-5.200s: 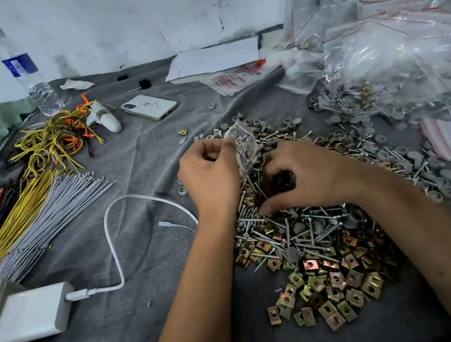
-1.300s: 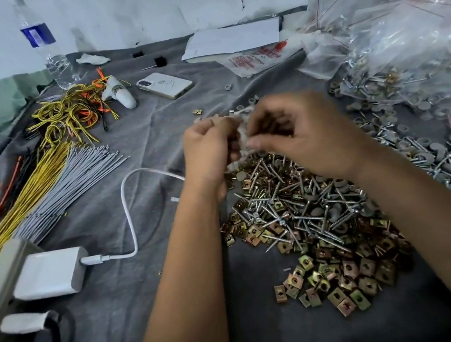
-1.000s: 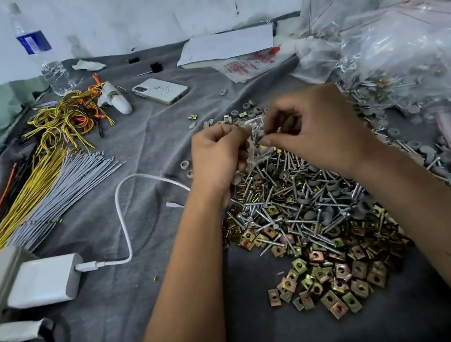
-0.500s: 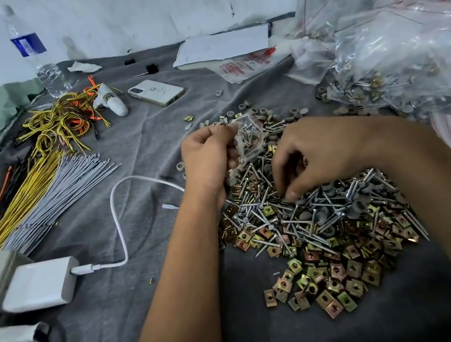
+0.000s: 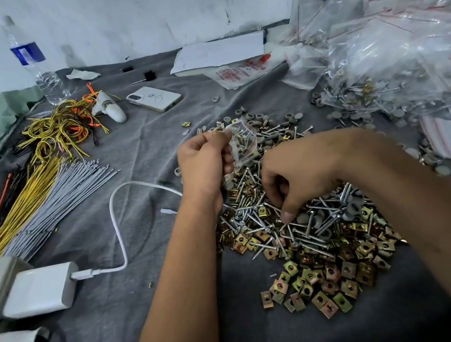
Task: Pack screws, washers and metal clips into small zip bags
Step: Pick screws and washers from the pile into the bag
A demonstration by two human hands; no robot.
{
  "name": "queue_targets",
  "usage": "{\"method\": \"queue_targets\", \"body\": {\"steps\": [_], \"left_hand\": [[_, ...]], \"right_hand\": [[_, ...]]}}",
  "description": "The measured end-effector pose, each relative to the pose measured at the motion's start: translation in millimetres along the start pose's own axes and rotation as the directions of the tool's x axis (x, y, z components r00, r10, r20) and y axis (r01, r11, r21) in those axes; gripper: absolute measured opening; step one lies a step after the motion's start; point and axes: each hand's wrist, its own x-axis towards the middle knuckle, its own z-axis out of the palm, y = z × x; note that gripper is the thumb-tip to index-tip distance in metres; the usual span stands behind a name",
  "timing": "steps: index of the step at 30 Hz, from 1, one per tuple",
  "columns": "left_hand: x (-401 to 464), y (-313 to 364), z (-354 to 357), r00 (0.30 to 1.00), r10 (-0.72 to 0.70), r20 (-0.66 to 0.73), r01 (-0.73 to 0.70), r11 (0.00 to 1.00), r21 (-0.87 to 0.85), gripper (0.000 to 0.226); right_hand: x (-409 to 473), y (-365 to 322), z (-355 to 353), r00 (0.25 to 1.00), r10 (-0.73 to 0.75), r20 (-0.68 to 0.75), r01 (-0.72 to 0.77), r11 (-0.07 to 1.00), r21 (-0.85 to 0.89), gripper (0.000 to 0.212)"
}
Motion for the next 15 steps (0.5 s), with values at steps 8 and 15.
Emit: {"method": "queue_targets", "body": {"steps": [8, 15], "left_hand": [[1, 0, 0, 1.000, -0.010, 0.002, 0.010, 1.000, -0.007, 0.030], [0, 2, 0, 1.000, -0.017, 0.003, 0.017, 1.000, -0.009, 0.033]], "right_hand": [[-2, 16, 2, 0.988, 0.012, -0.151, -0.015, 1.000, -0.020, 0.013], [-10, 25, -8, 0.910, 0.020, -0.414, -0.013, 1.000, 0.020, 0.007]]}}
